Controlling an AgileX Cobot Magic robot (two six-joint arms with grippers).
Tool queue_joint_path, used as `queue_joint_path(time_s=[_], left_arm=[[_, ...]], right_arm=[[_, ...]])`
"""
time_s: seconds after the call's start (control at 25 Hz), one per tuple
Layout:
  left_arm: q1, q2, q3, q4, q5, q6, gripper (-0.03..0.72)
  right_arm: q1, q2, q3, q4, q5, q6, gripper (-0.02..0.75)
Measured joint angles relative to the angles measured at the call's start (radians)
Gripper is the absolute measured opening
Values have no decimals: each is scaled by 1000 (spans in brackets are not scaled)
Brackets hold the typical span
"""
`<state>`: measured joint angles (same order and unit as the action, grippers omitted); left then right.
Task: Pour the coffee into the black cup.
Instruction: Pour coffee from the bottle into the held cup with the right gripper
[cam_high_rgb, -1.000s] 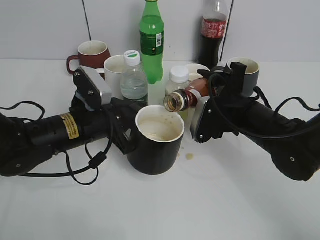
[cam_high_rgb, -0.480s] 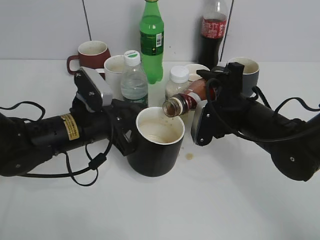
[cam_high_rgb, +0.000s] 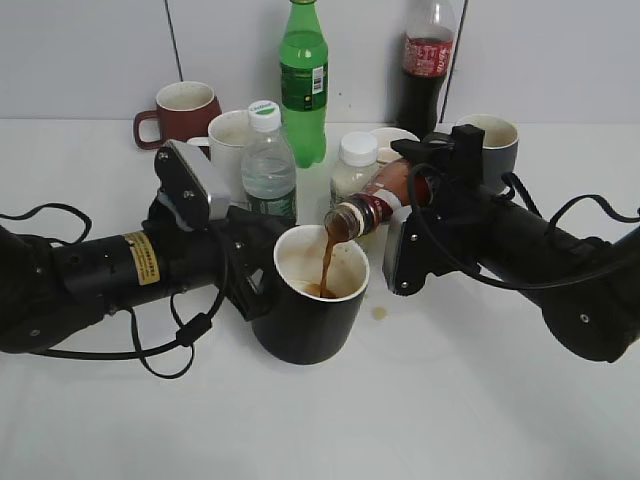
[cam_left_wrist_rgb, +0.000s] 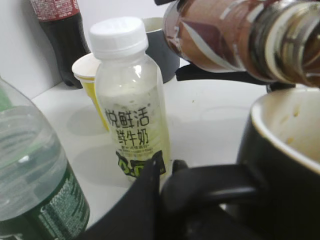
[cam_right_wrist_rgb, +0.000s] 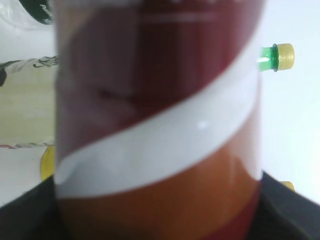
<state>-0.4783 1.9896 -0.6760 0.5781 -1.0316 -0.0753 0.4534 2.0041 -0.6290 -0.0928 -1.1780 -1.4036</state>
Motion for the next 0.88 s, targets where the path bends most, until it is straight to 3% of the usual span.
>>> queue_joint_path(time_s=[0.88], left_arm=[[0, 0, 0, 0, 4, 0, 44]], right_arm=[[0, 0, -5, 0, 0, -50, 502]])
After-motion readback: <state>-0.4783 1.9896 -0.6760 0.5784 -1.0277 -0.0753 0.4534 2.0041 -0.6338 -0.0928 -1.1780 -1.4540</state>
